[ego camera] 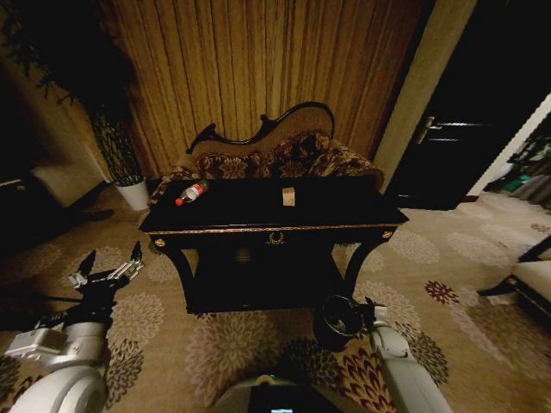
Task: Move to the front of the table and place the trash on the table into the trash bin.
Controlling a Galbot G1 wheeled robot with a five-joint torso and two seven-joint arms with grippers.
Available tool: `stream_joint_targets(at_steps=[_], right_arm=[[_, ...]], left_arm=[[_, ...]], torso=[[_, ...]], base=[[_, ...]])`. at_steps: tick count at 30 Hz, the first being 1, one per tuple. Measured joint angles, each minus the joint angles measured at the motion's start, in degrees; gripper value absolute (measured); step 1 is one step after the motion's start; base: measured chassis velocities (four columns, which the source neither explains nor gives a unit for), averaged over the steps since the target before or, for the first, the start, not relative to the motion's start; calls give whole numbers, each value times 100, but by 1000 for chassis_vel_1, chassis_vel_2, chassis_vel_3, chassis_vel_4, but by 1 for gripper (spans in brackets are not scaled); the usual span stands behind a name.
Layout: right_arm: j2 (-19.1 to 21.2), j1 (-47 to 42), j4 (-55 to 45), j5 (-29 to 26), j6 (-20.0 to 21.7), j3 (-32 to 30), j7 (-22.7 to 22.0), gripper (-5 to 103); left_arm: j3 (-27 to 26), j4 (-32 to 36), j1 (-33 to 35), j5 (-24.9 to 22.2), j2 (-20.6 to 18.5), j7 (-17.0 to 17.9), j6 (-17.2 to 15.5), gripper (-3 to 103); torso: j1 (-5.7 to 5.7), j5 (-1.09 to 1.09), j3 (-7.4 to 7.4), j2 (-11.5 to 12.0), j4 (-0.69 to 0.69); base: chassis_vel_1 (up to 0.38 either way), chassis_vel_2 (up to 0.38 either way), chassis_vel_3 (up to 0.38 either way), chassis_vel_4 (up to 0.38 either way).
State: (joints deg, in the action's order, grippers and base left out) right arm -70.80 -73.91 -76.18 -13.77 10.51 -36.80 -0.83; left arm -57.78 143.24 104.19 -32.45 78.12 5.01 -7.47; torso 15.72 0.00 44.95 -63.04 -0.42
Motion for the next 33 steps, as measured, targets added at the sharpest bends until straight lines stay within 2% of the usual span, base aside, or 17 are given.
stream_joint_targets(at_steps=[1,2,4,14,17,20,23,26,28,30,31,33], right_arm=[[0,0,-2,-2,-2,0,-1,88],[0,0,-2,-2,-2,0,-1,88],[-5,16,7,-4,-5,-2,-5,97],[-4,4,16,43,-27,-1,-6,100],[3,-24,-98,34,-209,-31,12,100],[98,-162,-696,-190,-485,-115,299,100],[190,-297,-1250,-469,-515,-144,438,100],[328,-515,-2235,-847,-520,-221,662,100],[357,-566,-2515,-953,-494,-238,671,100],[413,-677,-3241,-1193,-318,-264,615,100],[413,-677,-3241,-1193,-318,-264,615,100],[450,-739,-3810,-1315,-67,-256,492,100]], left_arm=[[0,0,1,0,4,0,1,100],[0,0,1,0,4,0,1,100],[3,0,3,1,10,0,4,100],[-16,0,40,0,-37,0,4,100],[-15,0,35,0,-54,2,4,100],[4,0,19,1,-67,4,4,100],[22,0,12,0,-67,5,5,100],[31,0,-36,-2,-71,6,4,100],[22,0,-49,-6,-87,6,4,100],[-9,0,-57,-24,-123,8,2,100],[-9,0,-57,-24,-123,8,2,100],[-16,0,-45,-30,-119,9,0,100]], torso=[[0,0,0,0,0],[0,0,0,0,0],[0,0,0,0,0],[0,0,0,0,1],[0,2,0,0,0],[0,0,0,0,0],[0,0,0,0,0],[0,-1,0,0,0],[0,0,0,0,0],[0,0,0,0,0],[0,0,0,0,0],[0,-1,0,0,1]], base=[[0,0,0,0],[0,0,0,0],[0,0,0,0],[0,0,0,0],[0,0,0,0],[0,0,0,0],[0,0,0,0],[0,0,0,0],[0,0,0,0],[0,0,0,0],[0,0,0,0],[0,0,0,0]])
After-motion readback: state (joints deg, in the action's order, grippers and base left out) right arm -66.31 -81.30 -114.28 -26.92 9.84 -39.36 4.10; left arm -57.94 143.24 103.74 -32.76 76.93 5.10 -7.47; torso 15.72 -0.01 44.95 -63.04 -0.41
